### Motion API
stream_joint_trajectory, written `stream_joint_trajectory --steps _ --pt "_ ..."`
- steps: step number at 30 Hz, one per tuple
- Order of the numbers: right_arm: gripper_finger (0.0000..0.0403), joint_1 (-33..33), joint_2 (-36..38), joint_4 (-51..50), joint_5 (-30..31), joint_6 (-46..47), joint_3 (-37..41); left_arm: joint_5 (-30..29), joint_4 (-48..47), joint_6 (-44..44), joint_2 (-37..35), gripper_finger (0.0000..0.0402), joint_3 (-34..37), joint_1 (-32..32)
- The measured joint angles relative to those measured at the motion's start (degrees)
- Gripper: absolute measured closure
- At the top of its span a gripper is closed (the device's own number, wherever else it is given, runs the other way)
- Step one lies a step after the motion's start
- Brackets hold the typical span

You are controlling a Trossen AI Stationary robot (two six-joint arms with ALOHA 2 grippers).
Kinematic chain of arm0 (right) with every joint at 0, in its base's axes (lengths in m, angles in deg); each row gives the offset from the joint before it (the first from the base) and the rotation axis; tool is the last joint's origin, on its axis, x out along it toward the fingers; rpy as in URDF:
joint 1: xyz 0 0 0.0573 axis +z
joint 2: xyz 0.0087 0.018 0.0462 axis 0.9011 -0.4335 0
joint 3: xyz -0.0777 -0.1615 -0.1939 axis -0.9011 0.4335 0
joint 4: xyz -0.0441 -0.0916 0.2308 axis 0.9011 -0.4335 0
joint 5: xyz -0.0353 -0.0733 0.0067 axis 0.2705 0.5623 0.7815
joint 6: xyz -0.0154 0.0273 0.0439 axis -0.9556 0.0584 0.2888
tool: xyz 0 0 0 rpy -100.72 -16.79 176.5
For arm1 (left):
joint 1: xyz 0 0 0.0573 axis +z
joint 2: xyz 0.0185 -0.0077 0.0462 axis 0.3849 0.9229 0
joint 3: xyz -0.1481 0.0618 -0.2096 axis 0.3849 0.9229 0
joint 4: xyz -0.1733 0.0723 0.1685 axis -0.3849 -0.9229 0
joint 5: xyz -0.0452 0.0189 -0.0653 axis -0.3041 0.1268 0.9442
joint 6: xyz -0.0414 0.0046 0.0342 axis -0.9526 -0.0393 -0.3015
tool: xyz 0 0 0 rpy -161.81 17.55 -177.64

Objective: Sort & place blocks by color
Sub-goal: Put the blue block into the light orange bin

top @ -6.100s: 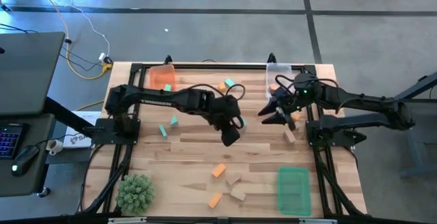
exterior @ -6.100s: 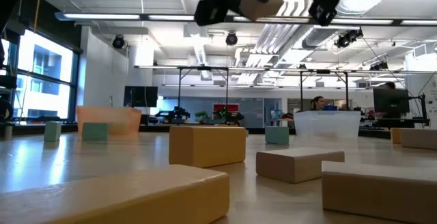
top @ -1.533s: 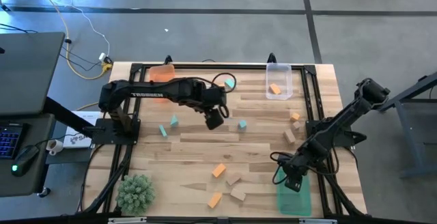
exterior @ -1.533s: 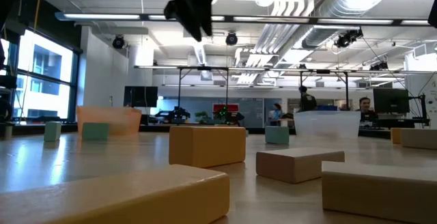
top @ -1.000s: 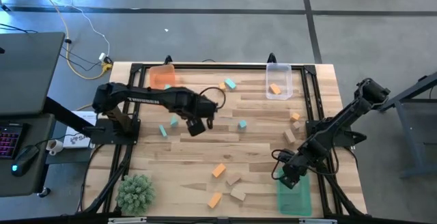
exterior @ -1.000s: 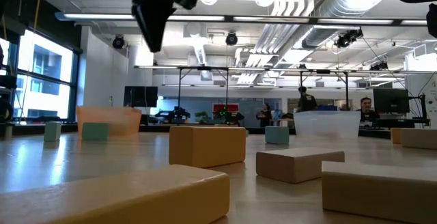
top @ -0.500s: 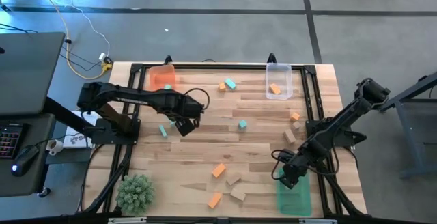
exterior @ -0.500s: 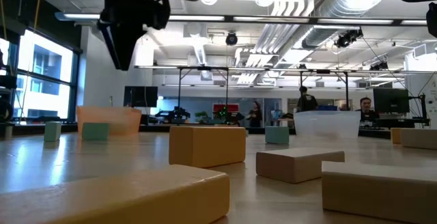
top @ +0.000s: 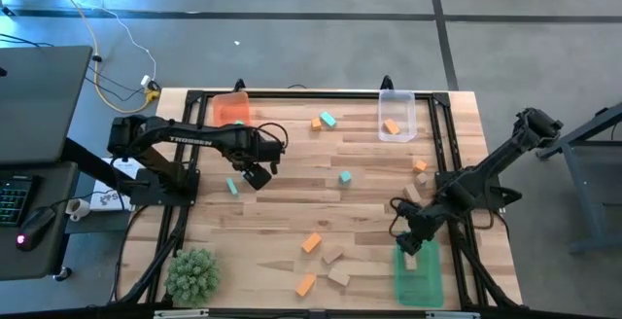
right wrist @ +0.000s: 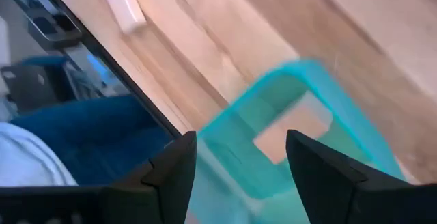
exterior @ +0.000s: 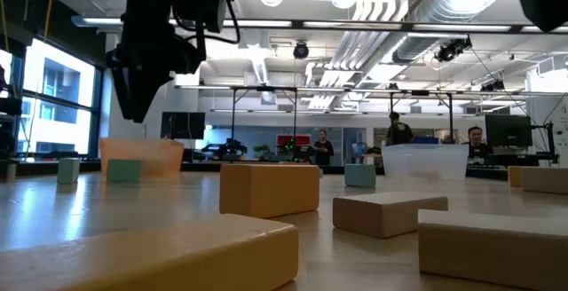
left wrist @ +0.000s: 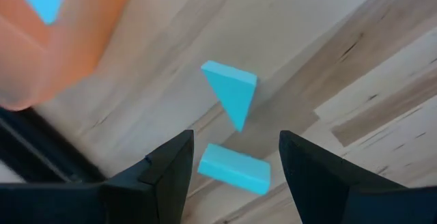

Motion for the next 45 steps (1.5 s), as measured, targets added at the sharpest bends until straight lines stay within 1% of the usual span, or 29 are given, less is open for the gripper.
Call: stream_joint_trajectory --steps 3,7,12,17,26,31,34,37,39,42,45 --pt "0.0190 -1.6 2.0 -1.6 1.4 -1.1 0.0 1.2 3.5 0.0 0.0 0.0200 1.9 0.6" --pt "0.0190 -3.7 3.7 -3.0 1.6 -3.1 0.0 1.3 6.9 -1.1 0.0 0.0200 4.1 1.5" --pt "0.0190 -6.3 4.1 -3.9 1.3 -6.0 0.0 1.9 7.6 -1.4 0.1 0.0200 6.2 2.4" --pt "0.0190 -8.5 4.1 -3.9 0.7 -8.5 0.0 3.9 11.2 -1.4 0.1 0.0200 8.0 2.4" --pt "0.0190 -10.9 4.1 -3.9 0.5 -10.5 0.0 3.9 14.1 -2.5 0.1 0.0200 12.1 2.4" --pt "0.0190 -12.1 4.1 -3.9 0.5 -11.6 0.0 3.8 18.3 -2.4 0.1 0.0200 14.6 2.4" --pt "0.0190 -13.0 4.1 -3.9 0.6 -11.9 0.0 2.6 21.3 -0.9 0.1 0.0201 15.8 2.6" --pt "0.0190 -13.9 4.1 -3.9 0.6 -12.4 0.0 2.5 23.5 -0.5 0.1 0.0212 17.2 3.3" --pt "0.0190 -14.5 4.1 -3.9 0.6 -12.4 0.0 2.5 23.5 -0.4 0.1 0.0228 18.1 3.9" --pt "0.0190 -15.1 4.1 -3.9 0.3 -12.6 0.0 3.1 23.4 1.0 0.1 0.0261 19.0 4.8" --pt "0.0190 -15.8 4.1 -3.9 0.3 -12.6 0.0 3.4 23.5 3.0 0.1 0.0304 19.2 5.5"
